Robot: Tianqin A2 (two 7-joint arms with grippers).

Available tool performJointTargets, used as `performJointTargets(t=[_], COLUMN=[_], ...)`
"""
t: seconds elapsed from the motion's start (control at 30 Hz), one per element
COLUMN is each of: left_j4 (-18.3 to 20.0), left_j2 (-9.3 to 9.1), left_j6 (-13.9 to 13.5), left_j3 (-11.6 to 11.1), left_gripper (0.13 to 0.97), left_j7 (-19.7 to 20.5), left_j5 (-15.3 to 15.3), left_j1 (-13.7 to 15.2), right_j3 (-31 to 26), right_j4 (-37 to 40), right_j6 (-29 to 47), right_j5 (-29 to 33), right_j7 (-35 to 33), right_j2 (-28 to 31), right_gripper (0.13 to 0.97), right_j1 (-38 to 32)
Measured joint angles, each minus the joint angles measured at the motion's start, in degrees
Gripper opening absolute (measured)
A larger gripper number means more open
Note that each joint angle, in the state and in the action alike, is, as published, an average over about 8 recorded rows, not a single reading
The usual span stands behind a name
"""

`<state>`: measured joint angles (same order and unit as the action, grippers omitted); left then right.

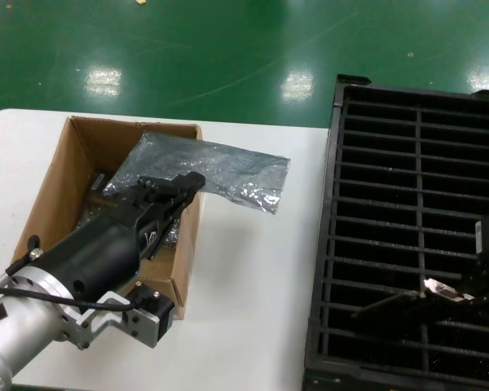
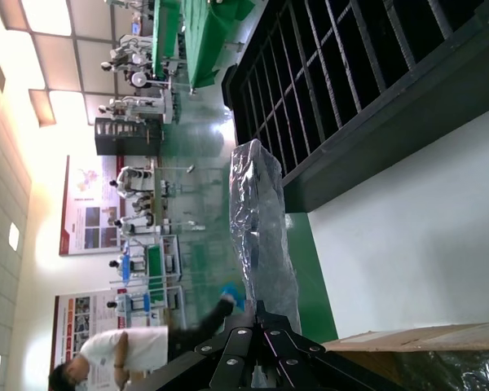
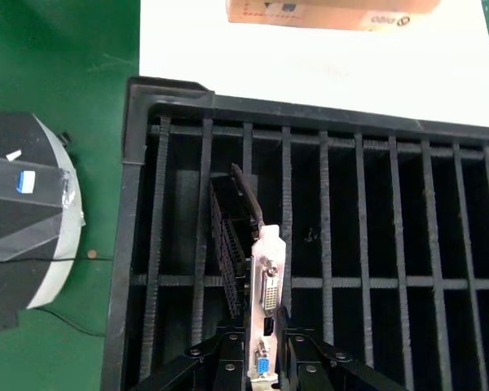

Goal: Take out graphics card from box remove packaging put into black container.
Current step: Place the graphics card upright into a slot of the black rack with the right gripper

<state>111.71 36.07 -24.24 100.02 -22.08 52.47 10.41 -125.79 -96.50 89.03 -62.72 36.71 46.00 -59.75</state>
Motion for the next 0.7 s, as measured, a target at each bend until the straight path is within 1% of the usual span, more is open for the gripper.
performJointTargets(t=[0.4, 0.7], left_j4=[0.0, 0.0], left_j2=[0.00, 0.00], left_j6=[0.0, 0.0], left_j3=[0.0, 0.0], left_gripper=[0.139, 0.139], left_j7=[0.0, 0.0], left_j5=[0.0, 0.0], left_j1=[0.0, 0.0], right_j3=[0.1, -2.5], right_j4=[-3.8, -3.3], right_j6=[0.0, 0.7], right_j5=[0.9, 0.6], right_j7=[-2.4, -2.8], right_j2=[0.9, -0.8], right_gripper=[0.187, 0.187], right_j1=[0.3, -1.4])
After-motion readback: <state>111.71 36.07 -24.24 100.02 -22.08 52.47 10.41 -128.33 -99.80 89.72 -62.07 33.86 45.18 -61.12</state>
